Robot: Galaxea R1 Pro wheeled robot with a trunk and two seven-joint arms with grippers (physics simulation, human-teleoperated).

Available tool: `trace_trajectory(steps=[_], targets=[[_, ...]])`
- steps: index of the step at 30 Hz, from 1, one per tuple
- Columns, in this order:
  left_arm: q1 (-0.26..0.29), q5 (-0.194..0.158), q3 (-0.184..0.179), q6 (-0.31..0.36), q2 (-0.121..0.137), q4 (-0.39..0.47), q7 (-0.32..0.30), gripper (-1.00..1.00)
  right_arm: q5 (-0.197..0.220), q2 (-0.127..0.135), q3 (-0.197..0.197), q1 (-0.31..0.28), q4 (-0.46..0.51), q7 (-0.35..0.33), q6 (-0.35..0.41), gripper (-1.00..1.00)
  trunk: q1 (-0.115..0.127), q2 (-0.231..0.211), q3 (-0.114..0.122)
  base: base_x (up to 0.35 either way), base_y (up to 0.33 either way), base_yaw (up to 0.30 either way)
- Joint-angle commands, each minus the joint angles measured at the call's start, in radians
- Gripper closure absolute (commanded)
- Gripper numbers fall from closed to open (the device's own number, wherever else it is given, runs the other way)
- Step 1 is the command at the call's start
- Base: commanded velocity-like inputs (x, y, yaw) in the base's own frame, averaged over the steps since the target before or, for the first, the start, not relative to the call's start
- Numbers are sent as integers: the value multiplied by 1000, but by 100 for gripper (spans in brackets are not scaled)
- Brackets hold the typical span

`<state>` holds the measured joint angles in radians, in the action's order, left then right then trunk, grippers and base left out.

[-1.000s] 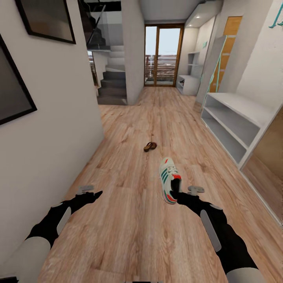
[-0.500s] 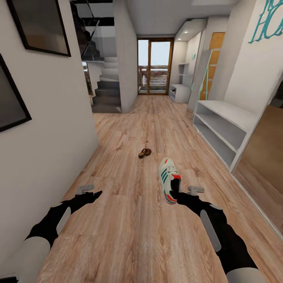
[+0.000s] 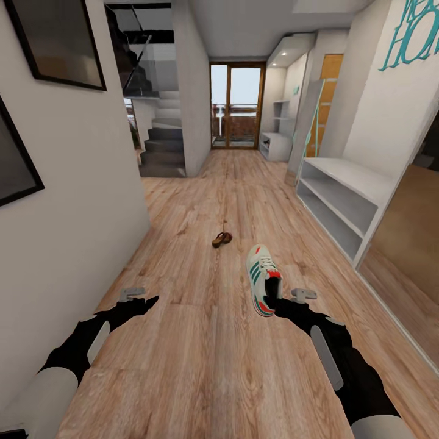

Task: Pick up the two gym shoes and the two sandals from the corridor floor and place them onto the hallstand (shoe rack) in the corridor, making sure they are on the rack and not on the floor. Arrange them so the two gym shoes are next to each other and the two sandals are next to each other.

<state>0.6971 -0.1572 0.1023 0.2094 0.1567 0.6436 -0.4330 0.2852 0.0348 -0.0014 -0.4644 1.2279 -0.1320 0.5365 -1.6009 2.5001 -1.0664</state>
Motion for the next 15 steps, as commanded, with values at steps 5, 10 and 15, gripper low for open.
trace_trajectory(steps=[5,10,15], targets=[[0,-10,3,10,0,1,-4,-100,3,0,0,0,1,0,5,100,0,0,-1,261,0,-1],[0,-10,3,10,0,1,-4,-100,7,1,-2,0,1,-2,5,100,0,0,-1,333,0,0],[0,-10,3,10,0,1,-4,-100,5,0,-6,0,0,1,4,100,0,0,-1,341,0,0]])
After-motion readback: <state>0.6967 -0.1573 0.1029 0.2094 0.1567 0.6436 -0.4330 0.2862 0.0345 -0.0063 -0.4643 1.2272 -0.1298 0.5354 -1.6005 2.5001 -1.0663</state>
